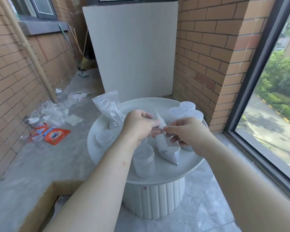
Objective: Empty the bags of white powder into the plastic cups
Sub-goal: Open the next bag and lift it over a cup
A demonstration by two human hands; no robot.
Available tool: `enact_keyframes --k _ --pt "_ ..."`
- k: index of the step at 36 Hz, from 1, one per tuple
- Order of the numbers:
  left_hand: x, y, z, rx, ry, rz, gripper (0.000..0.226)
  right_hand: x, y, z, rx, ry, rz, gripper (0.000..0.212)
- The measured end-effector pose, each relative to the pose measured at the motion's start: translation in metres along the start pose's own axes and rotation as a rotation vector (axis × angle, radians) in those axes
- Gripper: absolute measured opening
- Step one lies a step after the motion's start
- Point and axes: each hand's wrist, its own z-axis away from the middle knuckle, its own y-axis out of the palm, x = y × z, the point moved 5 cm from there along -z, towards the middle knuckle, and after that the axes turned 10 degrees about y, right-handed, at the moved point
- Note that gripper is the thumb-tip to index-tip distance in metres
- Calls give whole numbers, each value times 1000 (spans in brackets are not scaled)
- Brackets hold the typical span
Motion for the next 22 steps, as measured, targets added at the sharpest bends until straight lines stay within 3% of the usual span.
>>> enact_keyframes --k 7,13,22 --pt "0 4 0 -17 24 -67 34 5 5 -5 -49 -78 165 18" --pt "3 7 0 -46 1 3 36 1 9 -8 -48 -26 87 22" --pt "1 10 0 -25 -16 37 40 6 11 5 -144 -318 496 32"
